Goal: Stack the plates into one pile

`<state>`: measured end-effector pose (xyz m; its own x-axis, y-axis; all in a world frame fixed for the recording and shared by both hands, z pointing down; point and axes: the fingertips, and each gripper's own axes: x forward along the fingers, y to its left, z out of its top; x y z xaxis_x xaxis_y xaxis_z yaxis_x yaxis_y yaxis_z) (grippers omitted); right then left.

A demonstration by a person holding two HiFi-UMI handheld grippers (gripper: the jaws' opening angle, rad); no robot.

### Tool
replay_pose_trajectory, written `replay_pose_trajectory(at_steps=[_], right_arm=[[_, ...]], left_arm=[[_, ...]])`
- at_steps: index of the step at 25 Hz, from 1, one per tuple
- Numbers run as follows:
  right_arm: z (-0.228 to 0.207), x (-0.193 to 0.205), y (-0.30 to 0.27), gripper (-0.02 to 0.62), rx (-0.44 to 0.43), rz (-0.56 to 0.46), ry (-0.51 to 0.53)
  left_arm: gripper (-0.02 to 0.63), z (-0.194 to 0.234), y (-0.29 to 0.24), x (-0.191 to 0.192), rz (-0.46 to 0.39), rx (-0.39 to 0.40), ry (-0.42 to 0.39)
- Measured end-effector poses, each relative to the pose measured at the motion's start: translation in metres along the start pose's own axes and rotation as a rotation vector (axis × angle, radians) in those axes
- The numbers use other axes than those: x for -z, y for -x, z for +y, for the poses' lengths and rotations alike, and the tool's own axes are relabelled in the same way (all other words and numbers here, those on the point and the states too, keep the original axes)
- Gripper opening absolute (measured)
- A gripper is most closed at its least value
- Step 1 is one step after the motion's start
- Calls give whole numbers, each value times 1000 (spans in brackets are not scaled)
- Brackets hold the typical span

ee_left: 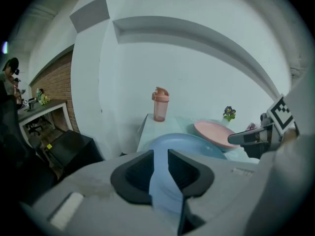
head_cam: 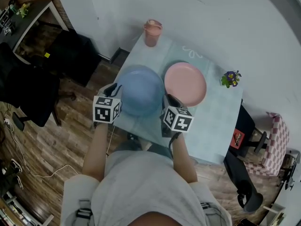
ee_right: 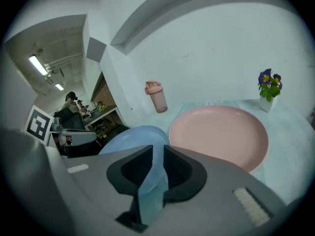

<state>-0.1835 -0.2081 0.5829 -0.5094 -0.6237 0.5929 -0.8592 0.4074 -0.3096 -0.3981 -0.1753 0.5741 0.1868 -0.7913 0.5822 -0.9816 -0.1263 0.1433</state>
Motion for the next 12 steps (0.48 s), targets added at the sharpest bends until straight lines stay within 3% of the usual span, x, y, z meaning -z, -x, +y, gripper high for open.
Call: replay_pose_trajectory(at_steps=[5, 12], right_arm=[[-10, 36, -15, 133, 68, 84, -69], [-7, 65, -37, 147, 53, 172, -138]], left_arm=[[118, 16, -22, 33, 96, 16, 56], [149, 25, -41, 63, 177, 5, 83]])
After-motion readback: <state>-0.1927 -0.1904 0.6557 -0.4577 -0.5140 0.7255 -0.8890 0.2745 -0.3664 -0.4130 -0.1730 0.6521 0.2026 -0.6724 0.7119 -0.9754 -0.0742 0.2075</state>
